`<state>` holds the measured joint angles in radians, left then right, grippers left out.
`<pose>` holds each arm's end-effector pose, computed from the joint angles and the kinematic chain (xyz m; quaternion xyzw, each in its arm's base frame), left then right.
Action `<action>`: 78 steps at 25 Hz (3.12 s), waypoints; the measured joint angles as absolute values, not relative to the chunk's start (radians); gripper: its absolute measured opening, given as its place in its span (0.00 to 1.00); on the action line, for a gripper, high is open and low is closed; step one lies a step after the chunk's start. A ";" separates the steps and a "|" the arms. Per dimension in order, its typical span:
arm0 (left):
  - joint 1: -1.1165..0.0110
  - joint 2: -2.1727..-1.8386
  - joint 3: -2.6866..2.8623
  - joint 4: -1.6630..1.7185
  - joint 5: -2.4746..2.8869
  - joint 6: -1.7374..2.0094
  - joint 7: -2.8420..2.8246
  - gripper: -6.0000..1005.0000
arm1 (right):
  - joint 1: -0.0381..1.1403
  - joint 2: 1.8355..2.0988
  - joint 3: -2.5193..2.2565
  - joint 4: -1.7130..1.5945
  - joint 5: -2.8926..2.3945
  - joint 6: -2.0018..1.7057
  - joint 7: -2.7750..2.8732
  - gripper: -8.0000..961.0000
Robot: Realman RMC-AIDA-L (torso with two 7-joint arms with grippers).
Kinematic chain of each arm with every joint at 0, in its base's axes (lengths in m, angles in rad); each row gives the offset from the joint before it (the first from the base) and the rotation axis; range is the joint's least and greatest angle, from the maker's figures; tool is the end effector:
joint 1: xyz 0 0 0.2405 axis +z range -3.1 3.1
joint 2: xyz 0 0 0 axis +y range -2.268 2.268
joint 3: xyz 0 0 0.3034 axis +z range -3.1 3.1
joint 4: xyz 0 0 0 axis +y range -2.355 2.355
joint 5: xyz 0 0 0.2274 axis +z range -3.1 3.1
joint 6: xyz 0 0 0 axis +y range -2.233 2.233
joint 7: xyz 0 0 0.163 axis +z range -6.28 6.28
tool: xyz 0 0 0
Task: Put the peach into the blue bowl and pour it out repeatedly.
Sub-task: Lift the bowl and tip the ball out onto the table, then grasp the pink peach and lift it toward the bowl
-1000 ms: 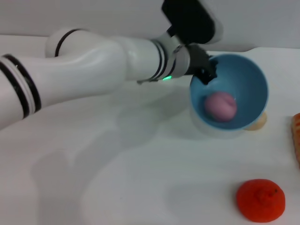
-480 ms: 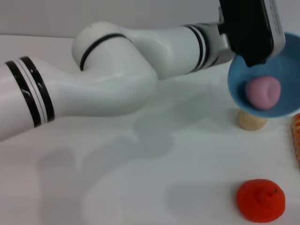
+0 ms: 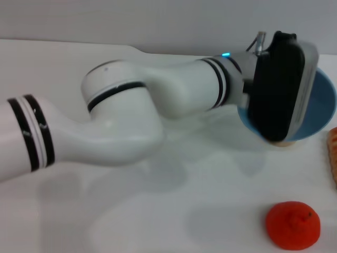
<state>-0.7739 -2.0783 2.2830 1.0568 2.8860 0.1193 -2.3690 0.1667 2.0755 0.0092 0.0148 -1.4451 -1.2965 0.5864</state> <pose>-0.0711 0.4140 -0.1995 -0.8641 0.3702 0.0087 0.3410 0.4789 0.2383 -0.0227 -0.5779 0.4207 0.3303 0.6164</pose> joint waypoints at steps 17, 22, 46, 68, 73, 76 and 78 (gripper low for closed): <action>-0.703 -2.078 2.360 1.038 2.886 -0.087 -2.017 0.00 | 0.172 2.076 0.013 0.023 -1.445 -1.281 0.597 0.46; -0.698 -2.078 2.345 1.029 2.825 -0.100 -2.040 0.00 | 0.176 2.075 0.014 0.036 -1.445 -1.264 0.604 0.46; -0.706 -2.068 1.949 0.906 2.243 0.220 -2.520 0.00 | 0.477 2.061 -0.485 -0.346 -2.193 -1.319 1.743 0.45; -0.701 -2.071 1.992 0.902 2.235 0.212 -2.530 0.00 | 0.553 2.075 -0.586 -0.234 -2.190 -1.169 1.743 0.30; -0.694 -2.071 2.000 0.900 2.235 0.210 -2.530 0.00 | 0.553 2.075 -0.584 -0.239 -2.187 -1.194 1.720 0.16; -0.694 -2.072 2.013 0.900 2.235 0.198 -2.530 0.00 | 0.555 2.075 -0.577 -0.253 -2.184 -1.226 1.701 0.11; -0.695 -2.071 2.020 0.899 2.236 0.194 -2.530 0.00 | 0.555 2.075 -0.580 -0.287 -2.180 -1.280 1.690 0.08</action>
<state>-0.6947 -2.0713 2.0201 0.8994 2.2355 0.1941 -2.5305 0.5550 2.0754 -0.5801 -0.2874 -2.1799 -1.2796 1.6902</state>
